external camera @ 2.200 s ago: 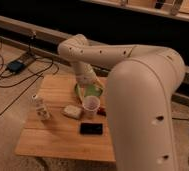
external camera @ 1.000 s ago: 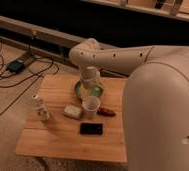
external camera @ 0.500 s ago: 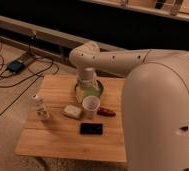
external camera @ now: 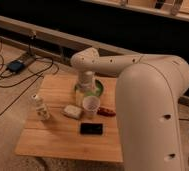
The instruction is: Place the pepper in the ceramic bowl
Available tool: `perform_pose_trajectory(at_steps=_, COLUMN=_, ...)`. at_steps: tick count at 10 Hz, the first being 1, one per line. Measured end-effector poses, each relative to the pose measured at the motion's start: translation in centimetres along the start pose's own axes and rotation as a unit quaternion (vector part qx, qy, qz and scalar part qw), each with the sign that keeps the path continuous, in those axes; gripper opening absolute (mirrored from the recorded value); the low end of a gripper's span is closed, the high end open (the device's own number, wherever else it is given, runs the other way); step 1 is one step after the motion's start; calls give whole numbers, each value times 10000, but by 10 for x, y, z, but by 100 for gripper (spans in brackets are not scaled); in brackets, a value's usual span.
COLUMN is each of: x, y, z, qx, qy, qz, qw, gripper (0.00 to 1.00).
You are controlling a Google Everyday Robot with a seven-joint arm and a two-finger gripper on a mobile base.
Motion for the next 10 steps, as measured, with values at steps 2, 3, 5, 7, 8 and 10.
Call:
perform_pose_trajectory(at_steps=2, x=7, y=-3, z=13, qx=-6, qy=205, qz=33, qw=9998, gripper=74)
perform_pose_trajectory(at_steps=3, x=11, y=-4, z=18, qx=21, qy=325, qz=84, qw=9994, gripper=74)
perform_pose_trajectory(at_steps=5, x=21, y=-5, z=32, qx=160, qy=713, qz=174, qw=9972, gripper=74)
perform_pose_trajectory(at_steps=7, x=31, y=-9, z=40, qx=261, qy=965, qz=286, qw=9946, gripper=69)
perform_pose_trajectory(at_steps=8, x=36, y=-11, z=41, qx=311, qy=991, qz=320, qw=9941, gripper=57)
perform_pose_trajectory(at_steps=10, x=38, y=-6, z=39, qx=380, qy=994, qz=313, qw=9938, gripper=39)
